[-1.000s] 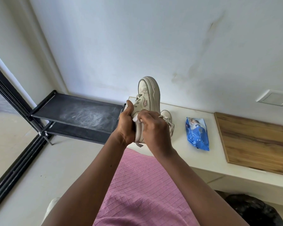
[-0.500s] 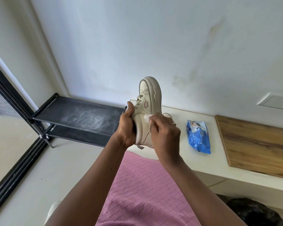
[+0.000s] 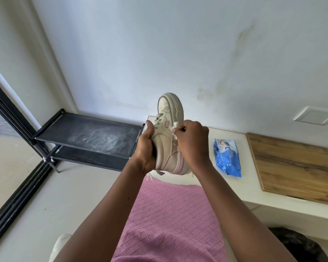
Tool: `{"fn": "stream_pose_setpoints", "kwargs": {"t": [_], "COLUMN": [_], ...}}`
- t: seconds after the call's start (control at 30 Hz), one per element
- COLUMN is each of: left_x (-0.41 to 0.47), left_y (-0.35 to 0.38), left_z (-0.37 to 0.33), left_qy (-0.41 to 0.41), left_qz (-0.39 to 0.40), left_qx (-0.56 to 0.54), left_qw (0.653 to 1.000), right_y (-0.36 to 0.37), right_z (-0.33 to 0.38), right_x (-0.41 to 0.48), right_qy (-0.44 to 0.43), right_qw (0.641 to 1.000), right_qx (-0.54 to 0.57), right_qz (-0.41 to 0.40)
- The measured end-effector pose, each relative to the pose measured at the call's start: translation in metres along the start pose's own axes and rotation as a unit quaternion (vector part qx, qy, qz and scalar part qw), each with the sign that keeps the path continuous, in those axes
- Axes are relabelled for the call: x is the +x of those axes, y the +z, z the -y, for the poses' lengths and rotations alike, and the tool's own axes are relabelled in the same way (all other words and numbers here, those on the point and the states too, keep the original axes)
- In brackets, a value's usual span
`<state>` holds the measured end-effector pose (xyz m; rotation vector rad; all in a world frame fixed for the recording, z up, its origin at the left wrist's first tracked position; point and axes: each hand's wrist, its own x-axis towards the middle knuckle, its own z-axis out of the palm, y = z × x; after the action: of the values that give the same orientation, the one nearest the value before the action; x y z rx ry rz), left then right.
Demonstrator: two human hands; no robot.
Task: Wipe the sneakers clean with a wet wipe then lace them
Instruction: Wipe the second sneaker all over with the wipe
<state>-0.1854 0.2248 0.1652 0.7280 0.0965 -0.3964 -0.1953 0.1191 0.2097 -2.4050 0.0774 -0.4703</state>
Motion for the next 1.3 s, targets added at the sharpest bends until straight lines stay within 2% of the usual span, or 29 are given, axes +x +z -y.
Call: {"fn": "stream_pose_setpoints", "kwargs": {"t": [0.13, 0.23, 0.37, 0.7, 1.07, 1.13, 1.3], "left_x": [0.003, 0.004, 0.004, -0.006, -0.003, -0.001, 0.001], "left_y": [-0.004, -0.006, -0.009, 0.002, -0.005, -0.006, -0.004], "left_z": [0.000, 0.000, -0.002, -0.007, -0.010, -0.010, -0.016], "left_qy": [0.013, 0.013, 0.013, 0.002, 0.020, 0.024, 0.022], "left_qz": [-0.017, -0.034, -0.051, 0.001, 0.008, -0.002, -0.002], "left_qx": [0.011, 0.016, 0.018, 0.035, -0.003, -0.015, -0.039], "left_qw": [1.000, 0.999, 0.998, 0.999, 1.000, 1.000, 0.999], "right_y": [-0.009, -0.009, -0.001, 0.000, -0.001, 0.003, 0.021], "right_z": [0.000, 0.002, 0.000, 0.013, 0.017, 0.019, 0.010], "right_x": [-0.019, -0.029, -0.032, 0.018, -0.019, -0.032, -0.060], "right_qy": [-0.003, -0.012, -0.002, -0.028, -0.023, -0.062, -0.255], "right_qw": [0.997, 0.994, 0.996, 0.999, 0.996, 0.993, 0.958], "right_qx": [-0.024, -0.033, -0.020, -0.016, -0.049, -0.073, -0.130], "right_qz": [0.073, 0.099, 0.088, -0.023, 0.071, 0.063, 0.020]}}
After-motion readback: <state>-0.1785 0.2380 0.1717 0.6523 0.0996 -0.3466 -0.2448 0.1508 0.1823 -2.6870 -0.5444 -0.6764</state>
